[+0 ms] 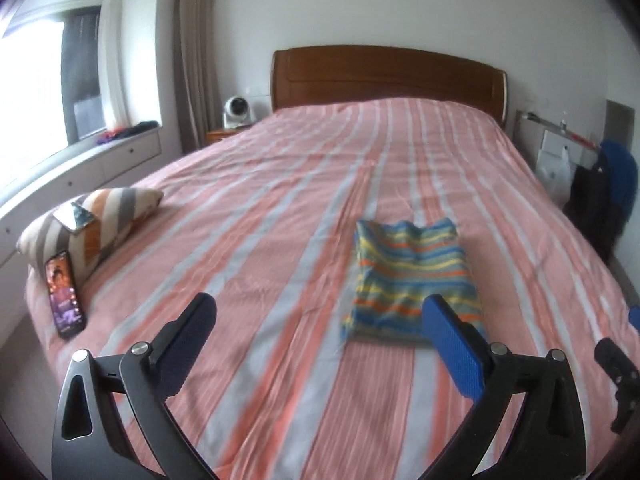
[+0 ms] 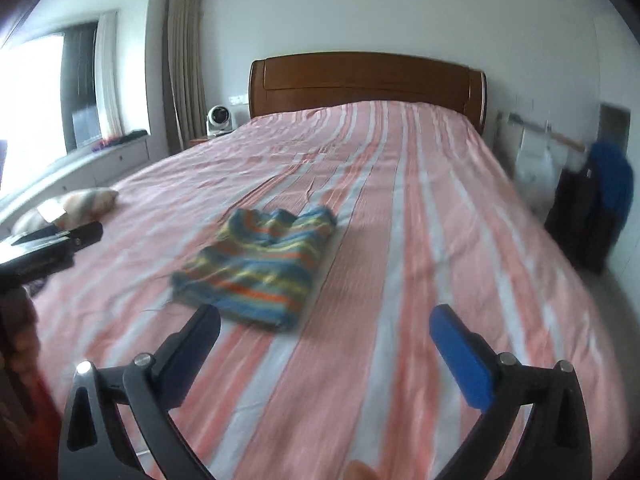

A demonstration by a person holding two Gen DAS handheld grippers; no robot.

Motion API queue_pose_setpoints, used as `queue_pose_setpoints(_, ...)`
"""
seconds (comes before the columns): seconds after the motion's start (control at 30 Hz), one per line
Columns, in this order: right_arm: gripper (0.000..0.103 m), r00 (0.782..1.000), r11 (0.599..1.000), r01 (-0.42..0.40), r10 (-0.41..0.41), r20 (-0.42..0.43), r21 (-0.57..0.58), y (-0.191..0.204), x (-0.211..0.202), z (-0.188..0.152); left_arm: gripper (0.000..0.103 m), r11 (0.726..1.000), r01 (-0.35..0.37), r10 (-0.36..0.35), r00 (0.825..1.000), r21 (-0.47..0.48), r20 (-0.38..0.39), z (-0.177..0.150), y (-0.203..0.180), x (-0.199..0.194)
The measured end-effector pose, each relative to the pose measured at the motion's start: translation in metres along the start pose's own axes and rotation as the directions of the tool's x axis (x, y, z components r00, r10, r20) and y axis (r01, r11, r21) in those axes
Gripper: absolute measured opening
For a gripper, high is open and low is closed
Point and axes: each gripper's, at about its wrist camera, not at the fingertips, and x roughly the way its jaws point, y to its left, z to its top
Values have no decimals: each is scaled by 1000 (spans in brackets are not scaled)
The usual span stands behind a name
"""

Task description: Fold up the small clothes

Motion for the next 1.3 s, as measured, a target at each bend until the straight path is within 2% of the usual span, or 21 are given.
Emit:
queue_pose_setpoints(0.1,103,998,1000,3,-4,65,19,4,-26,-3,103,1000,9,-9,1000,-13,-9,-6,3,-15)
queue_pose_setpoints(0.17,103,996,999,-28,25,81,37,3,-38,-2,103,1000,14,-14,1000,-26,-14,-6,3,-19)
queue_pose_setpoints(0.3,103,997,996,-43,37,69,73,3,-42,-2,103,1000,4,-4,1000,-7,-25,-10,-1,-22)
queue_pose_setpoints(0.4,103,997,997,-34,29,67,65,6,-48,-6,103,1000,23,-23,999,5,-35,-13,-4,-27)
queue_pose_setpoints(0.5,103,997,996,-69,66,51,60,10,-49,-8,103,1000,18,-17,999,24,-40,-15,-7,-32)
queue_pose_setpoints(0.6,103,994,994,-101,99,40,51,15,-49,-10,103,998,5,0,997,61,-79,-17,-13,-32)
queue_pose_setpoints(0.83,103,990,989,-139,139,9,41,21,-47,-12,103,998,12,-6,994,62,-106,-19,-13,-34)
queue_pose_setpoints(0.97,103,990,992,-121,123,-74,32,25,-40,-12,103,997,25,-18,995,69,-101,-20,-13,-38)
queue_pose_setpoints(1.03,103,988,991,-129,130,-83,25,25,-40,-11,103,997,33,-26,995,74,-98,-19,-13,-40)
queue_pose_setpoints(1.07,103,991,994,-107,107,-80,8,27,-41,-11,103,996,31,-24,996,79,-91,-19,-14,-42)
queue_pose_setpoints(1.17,103,994,999,-1,-4,-105,-53,38,-41,-6,103,991,-60,71,994,123,-84,-18,-20,-48)
queue_pose_setpoints(1.2,103,994,998,5,-11,-111,-57,40,-40,-3,103,988,-71,83,993,136,-85,-18,-21,-49)
queue_pose_setpoints(1.3,103,990,999,16,-23,-138,-51,49,-40,15,103,991,-45,61,990,126,-129,-12,-21,-51)
